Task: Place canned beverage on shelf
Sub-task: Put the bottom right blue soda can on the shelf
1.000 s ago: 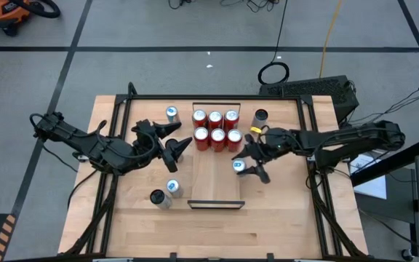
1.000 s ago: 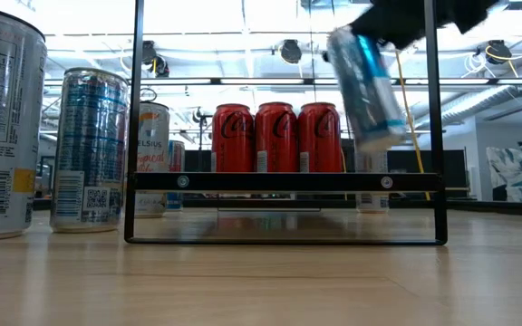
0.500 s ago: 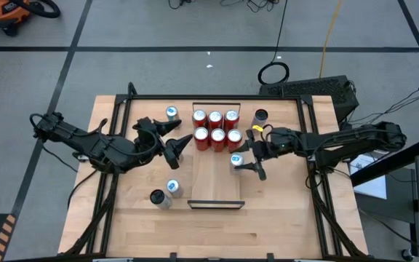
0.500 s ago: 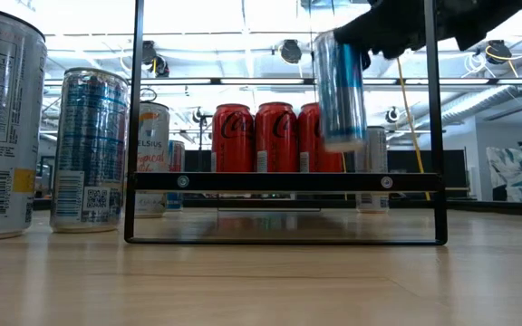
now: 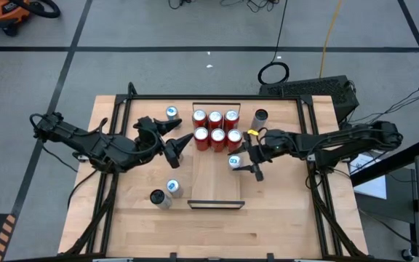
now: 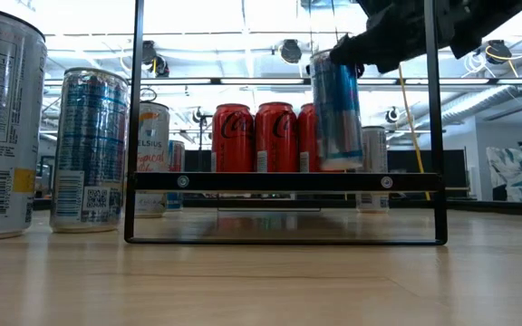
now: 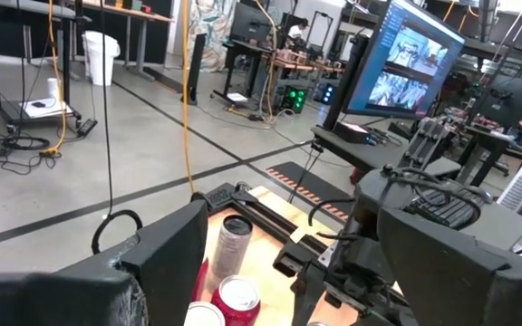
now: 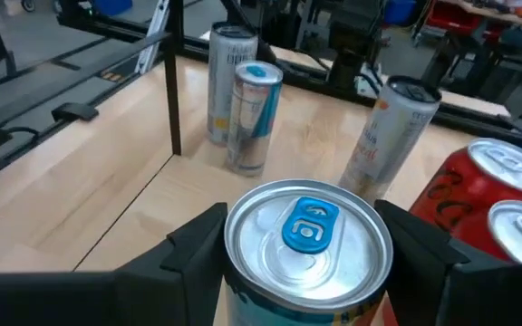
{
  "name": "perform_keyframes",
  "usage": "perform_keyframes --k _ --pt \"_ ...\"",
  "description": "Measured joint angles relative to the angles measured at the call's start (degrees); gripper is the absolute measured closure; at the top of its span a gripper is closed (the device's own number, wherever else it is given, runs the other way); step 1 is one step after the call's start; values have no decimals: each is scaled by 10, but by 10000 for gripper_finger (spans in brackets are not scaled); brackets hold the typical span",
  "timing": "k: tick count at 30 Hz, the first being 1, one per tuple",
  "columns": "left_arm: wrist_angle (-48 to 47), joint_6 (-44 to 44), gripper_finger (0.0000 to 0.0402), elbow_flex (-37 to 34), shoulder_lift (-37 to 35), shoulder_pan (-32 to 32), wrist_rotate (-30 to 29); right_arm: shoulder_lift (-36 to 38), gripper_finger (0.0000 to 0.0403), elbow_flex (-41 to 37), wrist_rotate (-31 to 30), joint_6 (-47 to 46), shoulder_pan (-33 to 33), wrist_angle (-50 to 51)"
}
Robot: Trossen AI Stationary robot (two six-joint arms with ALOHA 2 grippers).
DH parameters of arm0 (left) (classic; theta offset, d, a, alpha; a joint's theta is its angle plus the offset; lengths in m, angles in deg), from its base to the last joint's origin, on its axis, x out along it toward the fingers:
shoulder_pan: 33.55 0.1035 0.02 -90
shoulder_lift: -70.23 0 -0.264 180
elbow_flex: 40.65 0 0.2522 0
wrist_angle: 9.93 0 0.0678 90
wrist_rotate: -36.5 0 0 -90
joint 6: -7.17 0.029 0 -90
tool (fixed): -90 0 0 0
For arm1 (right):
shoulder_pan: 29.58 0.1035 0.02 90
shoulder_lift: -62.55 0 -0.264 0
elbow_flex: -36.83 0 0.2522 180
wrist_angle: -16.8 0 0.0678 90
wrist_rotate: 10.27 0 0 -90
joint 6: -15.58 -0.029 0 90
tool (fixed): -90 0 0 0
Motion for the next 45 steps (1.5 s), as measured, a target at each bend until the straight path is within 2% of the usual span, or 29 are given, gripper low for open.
perform_keyframes --k 7,20,25,34,45 --pt "-9 -3 77 0 0 0 0 -38 193 0 0 10 0 -37" --pt "-9 -5 77 0 0 0 0 -45 191 0 0 6 0 -37" --pt "-9 -5 77 0 0 0 0 -45 176 0 -18 11 -5 -36" --pt "-9 -5 77 0 0 0 0 -45 138 1 -16 11 -16 -23" --pt "-12 -5 77 0 0 0 0 -39 136 1 -16 -1 -16 -24"
